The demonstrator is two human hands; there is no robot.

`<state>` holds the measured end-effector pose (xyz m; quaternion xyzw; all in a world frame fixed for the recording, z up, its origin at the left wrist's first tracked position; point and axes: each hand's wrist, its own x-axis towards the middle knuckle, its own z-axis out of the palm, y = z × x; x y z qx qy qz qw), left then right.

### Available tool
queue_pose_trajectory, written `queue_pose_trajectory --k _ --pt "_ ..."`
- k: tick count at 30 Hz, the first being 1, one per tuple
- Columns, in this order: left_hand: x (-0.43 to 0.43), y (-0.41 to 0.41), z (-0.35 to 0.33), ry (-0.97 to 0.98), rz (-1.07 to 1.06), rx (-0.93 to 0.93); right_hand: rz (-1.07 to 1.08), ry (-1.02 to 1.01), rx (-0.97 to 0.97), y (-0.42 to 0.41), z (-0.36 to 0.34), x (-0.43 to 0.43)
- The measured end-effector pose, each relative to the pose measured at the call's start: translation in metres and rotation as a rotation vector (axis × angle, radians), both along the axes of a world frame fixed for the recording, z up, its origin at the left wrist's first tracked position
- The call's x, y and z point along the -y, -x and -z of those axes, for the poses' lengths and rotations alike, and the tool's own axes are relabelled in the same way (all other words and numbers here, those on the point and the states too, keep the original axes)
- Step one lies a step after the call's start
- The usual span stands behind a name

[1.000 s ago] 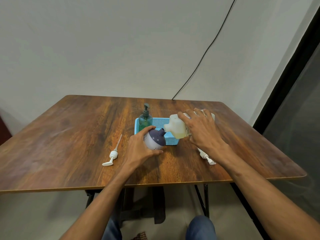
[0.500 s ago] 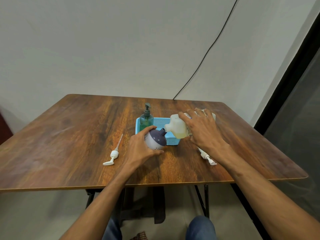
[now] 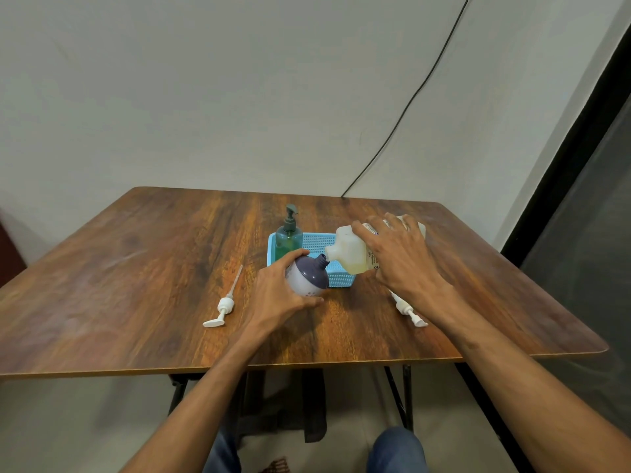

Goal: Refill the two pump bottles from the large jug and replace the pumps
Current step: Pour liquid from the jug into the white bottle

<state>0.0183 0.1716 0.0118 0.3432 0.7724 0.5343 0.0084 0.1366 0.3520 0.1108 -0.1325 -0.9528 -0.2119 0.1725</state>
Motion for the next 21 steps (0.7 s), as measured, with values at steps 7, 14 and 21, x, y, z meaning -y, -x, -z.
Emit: queue_pose_trajectory --k 7,14,21 --pt "0.005 -0.006 -0.008 0.023 0.004 -0.029 0.004 -0.003 -0.003 -0.002 -0.001 0.0" --pt "-0.003 0.002 -0.008 0.14 -0.038 0.007 0.002 0.005 -0.003 -0.003 -0.003 0.002" --pt "0.006 -0.009 -0.012 0.044 -0.013 -0.039 0.006 0.001 0.005 -0.001 0.001 0.001"
